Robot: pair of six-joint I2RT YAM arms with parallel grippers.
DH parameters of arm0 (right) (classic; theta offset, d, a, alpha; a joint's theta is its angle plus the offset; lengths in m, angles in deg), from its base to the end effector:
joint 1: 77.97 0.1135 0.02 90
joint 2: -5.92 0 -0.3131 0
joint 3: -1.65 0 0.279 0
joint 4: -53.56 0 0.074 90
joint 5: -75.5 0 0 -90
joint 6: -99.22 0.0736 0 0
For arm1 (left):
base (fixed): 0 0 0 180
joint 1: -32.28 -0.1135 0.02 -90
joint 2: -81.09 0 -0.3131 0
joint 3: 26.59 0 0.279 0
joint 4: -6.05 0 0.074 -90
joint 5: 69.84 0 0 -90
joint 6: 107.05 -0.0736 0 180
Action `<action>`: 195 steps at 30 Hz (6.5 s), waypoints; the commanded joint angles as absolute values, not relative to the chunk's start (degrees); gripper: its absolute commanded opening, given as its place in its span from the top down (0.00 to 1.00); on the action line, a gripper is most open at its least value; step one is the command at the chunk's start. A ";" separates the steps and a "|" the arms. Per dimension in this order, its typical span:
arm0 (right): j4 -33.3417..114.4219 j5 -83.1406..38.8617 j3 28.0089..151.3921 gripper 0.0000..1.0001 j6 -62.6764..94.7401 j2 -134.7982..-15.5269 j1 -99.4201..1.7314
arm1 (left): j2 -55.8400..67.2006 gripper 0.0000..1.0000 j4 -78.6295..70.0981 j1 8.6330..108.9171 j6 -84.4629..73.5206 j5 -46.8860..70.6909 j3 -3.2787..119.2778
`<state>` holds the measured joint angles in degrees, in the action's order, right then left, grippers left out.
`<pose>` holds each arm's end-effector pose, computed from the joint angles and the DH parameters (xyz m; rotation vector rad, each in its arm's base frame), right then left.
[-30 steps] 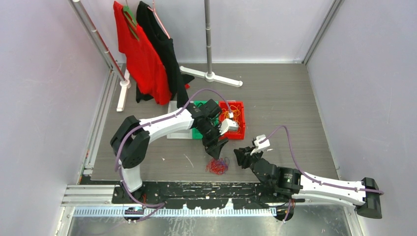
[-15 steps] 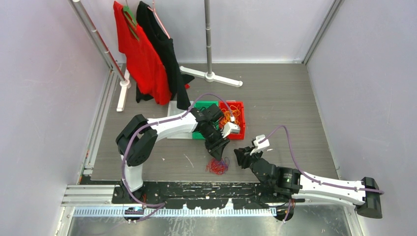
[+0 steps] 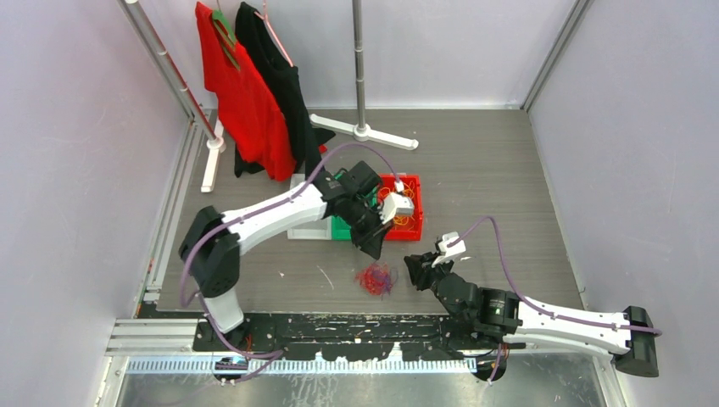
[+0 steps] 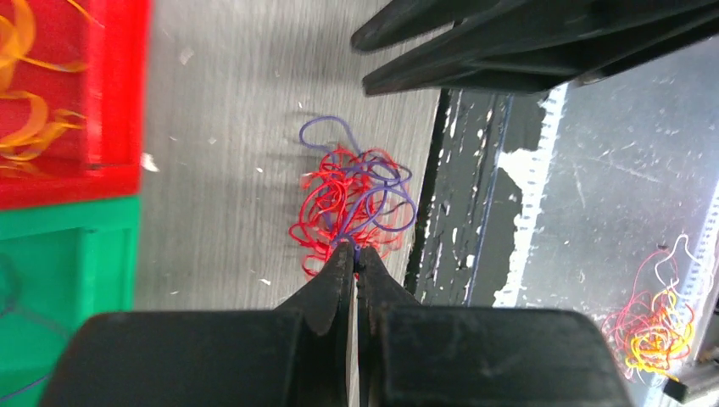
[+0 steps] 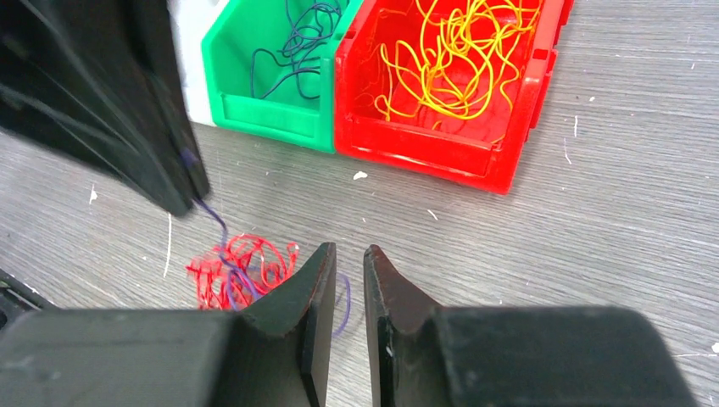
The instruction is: Untangle the cables
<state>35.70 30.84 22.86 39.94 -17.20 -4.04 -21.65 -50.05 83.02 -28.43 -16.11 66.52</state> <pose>0.0861 0.1097 0.1846 -0.1682 1.8358 0.5329 0.2314 -0.3519 0.2507 1.5961 2.2720 -1.0547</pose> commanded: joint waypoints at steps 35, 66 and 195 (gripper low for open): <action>76.84 10.91 39.44 0.40 16.34 -46.99 -4.05 | 0.38 1.00 -65.82 77.76 -22.70 -28.59 69.59; 81.54 2.59 38.94 0.50 21.73 -50.21 -4.50 | 1.45 1.00 -71.59 77.78 -24.81 -32.29 81.25; 59.31 4.67 40.60 0.89 31.47 -53.62 -4.85 | 20.91 0.48 -34.06 84.87 -26.41 -12.74 39.32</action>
